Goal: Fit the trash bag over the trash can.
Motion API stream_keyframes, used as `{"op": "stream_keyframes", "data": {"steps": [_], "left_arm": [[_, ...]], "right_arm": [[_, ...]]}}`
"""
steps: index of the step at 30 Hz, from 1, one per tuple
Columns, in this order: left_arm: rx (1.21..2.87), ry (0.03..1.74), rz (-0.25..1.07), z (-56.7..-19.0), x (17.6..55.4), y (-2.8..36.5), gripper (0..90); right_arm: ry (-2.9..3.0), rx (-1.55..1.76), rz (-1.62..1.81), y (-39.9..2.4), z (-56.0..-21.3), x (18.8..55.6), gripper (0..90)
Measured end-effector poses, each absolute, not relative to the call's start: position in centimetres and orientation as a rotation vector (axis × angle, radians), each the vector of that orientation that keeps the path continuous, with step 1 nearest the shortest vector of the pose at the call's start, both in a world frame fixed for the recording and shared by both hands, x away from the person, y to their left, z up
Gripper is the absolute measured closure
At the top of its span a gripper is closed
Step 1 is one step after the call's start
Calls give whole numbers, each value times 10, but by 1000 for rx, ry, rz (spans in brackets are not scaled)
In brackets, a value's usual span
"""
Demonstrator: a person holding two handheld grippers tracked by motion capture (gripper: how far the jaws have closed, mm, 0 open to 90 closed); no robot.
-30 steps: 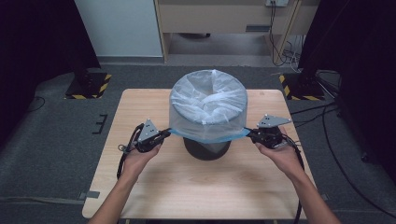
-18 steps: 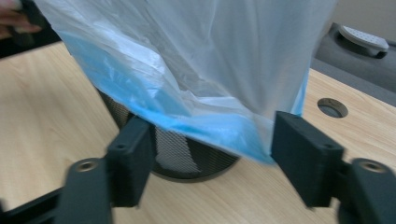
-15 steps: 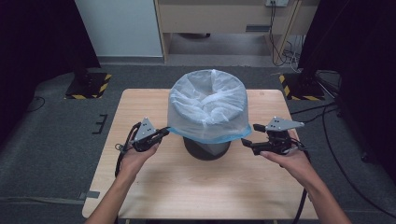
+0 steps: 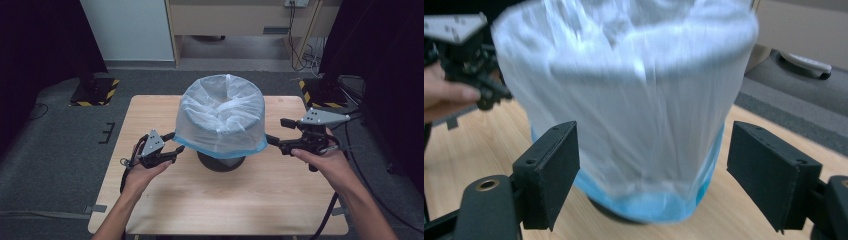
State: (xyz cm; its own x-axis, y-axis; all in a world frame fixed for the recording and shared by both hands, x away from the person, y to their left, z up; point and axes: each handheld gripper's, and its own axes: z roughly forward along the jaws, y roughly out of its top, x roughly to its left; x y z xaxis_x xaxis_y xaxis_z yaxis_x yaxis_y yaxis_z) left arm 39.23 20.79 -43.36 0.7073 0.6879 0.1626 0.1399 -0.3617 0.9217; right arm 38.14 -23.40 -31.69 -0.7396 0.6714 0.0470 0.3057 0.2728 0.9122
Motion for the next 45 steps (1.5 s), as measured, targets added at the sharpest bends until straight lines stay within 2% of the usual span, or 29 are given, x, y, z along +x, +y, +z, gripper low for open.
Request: {"op": "stream_keyframes", "data": {"steps": [2, 5, 11, 16, 23, 32, 39, 45], "left_arm": [[1869, 647, 630, -432, 390, 207, 281], [1845, 642, 614, -428, 386, 203, 202], [1813, 663, 568, -422, 380, 201, 119], [1826, 687, 553, -425, 380, 201, 96], [1879, 760, 543, -429, 381, 205, 83], [1871, 822, 560, -432, 380, 228, 74], [1867, 870, 581, -437, 380, 247, 73], [1872, 927, 577, -442, 390, 256, 72]], "right_arm": [[2207, 885, 1448, -229, -301, 384, 209], [2220, 879, 1435, -221, -285, 388, 208], [2245, 870, 1391, -194, -253, 405, 208], [2276, 869, 1352, -168, -239, 424, 207], [2319, 852, 1283, -125, -238, 455, 216], [2365, 848, 1220, -79, -251, 491, 237], [2392, 855, 1218, -54, -253, 520, 243], [2428, 858, 1148, -43, -269, 534, 237]]}}
